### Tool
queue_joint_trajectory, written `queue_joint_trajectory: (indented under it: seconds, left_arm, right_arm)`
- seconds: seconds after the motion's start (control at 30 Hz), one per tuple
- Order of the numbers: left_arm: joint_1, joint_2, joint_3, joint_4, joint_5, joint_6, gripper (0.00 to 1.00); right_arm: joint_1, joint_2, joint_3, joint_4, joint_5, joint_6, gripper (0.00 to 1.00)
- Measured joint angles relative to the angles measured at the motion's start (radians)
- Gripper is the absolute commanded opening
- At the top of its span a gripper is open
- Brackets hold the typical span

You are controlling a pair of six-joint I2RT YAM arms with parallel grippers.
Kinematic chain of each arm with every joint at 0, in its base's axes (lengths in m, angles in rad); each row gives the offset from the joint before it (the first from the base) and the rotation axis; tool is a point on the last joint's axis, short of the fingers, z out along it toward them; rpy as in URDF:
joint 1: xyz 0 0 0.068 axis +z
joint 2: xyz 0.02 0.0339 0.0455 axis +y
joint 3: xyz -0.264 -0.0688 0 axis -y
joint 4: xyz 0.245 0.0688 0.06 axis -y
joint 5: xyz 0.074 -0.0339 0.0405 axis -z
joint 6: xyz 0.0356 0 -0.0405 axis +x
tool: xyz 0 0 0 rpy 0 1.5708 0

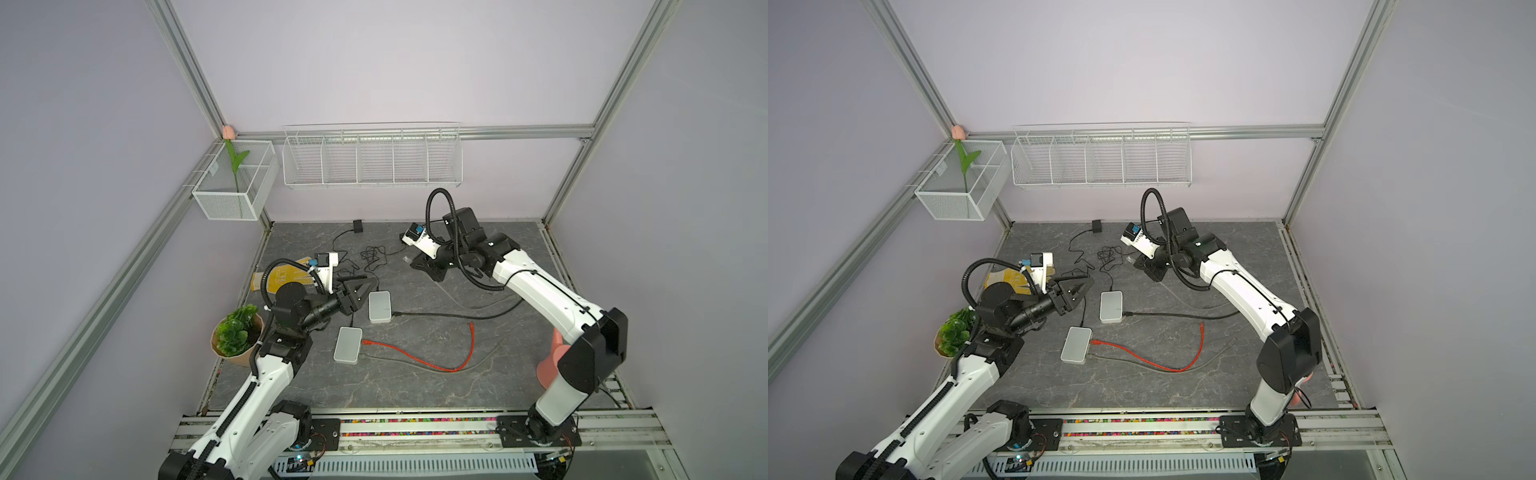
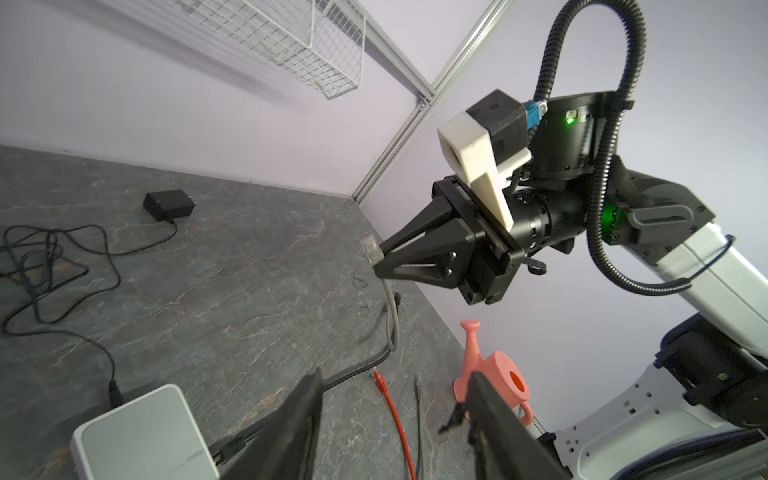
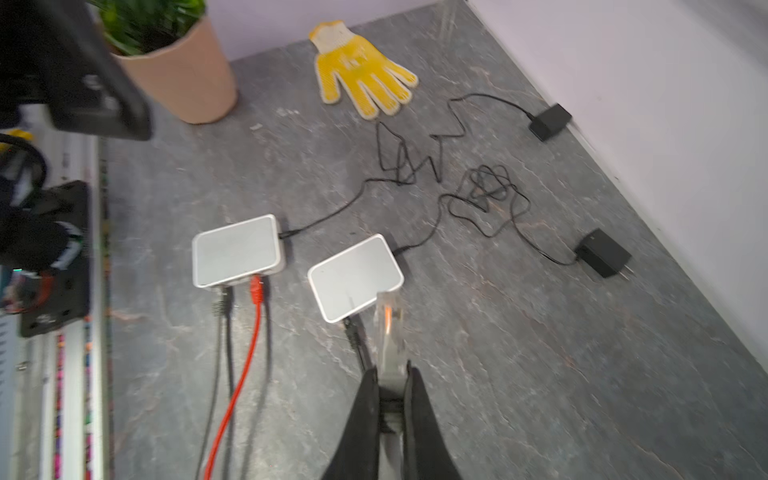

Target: Insert the plug into the switch port

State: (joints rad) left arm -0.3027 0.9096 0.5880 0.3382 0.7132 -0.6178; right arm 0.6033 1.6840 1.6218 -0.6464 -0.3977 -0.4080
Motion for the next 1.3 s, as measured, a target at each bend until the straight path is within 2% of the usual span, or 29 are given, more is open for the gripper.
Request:
queue_joint_trajectory:
  seconds: [0.3,0.73,0.83,0.87,0.93,1.0,1.07,1.3]
  left_arm:
    - [-0.103,0.089,0.080,0.045,0.022,-0.004,0.56]
    - [-0.127,0.093,0.082,0.020,0.029,0.008,0.55]
    - [-0.135,0.093,0.081,0.023,0.028,0.004,0.55]
    - [-0.137,0.093,0.081,0.023,0.025,0.003,0.54]
    - [-0.140,0.093,0.081,0.015,0.013,0.005,0.54]
    - [-0.142,0.091,0.082,-0.015,-0.015,0.012,0.54]
    - [-0.142,0.091,0.081,-0.037,-0.043,0.016,0.53]
    - [-0.143,0.109,0.082,-0.051,-0.073,0.010,0.52]
  right_arm:
    - [-0.003,-0.019,-0.071,-0.015,-0.179,0.020,0.07]
    - [-0.009,-0.027,-0.071,-0.018,-0.351,0.028,0.07]
    - [-0.008,-0.040,-0.077,-0.008,-0.349,0.049,0.07]
    - [-0.003,-0.052,-0.088,0.008,-0.315,0.064,0.07]
    - [0.023,-0.091,-0.131,0.063,-0.174,0.089,0.07]
    - [0.091,-0.151,-0.213,0.145,0.023,0.096,0.07]
    - [0.165,-0.206,-0.296,0.224,0.171,0.099,0.07]
    - [0.274,-0.331,-0.491,0.441,0.533,0.085,0.07]
